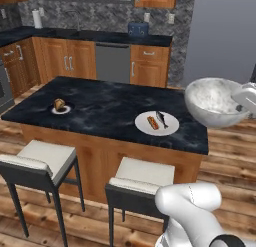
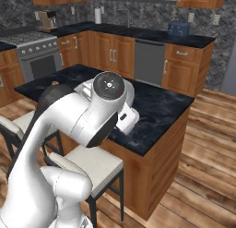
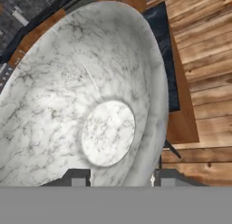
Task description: Take the smaller bowl and place it next to the appetizer plate on the dining counter , and place the larger bowl next to the plate with cooked food.
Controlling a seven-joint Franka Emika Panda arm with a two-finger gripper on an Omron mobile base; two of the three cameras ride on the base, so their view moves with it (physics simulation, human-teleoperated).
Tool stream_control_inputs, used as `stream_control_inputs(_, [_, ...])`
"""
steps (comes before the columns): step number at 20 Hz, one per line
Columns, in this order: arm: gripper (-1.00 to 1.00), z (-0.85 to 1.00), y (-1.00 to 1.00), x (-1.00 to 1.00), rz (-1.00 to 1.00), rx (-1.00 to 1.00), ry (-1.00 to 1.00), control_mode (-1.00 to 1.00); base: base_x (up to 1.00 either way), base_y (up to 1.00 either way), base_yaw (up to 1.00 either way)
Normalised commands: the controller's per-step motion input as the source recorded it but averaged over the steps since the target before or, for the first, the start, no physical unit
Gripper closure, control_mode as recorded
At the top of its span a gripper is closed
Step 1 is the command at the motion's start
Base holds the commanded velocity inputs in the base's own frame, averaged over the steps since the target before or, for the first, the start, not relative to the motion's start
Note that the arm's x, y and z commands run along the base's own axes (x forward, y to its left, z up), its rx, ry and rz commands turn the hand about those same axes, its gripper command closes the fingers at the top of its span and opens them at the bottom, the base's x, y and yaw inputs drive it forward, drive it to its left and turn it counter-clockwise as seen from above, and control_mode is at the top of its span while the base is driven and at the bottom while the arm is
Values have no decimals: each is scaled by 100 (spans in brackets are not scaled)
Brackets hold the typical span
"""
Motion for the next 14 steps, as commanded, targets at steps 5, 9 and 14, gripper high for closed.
stream_control_inputs(5, [100,-63,-27,57,-10,0,6,-100,0,0,0])
stream_control_inputs(9, [100,-56,-34,45,-9,0,2,-100,0,0,0])
stream_control_inputs(14, [100,-49,-17,47,-5,0,0,-100,0,0,0])
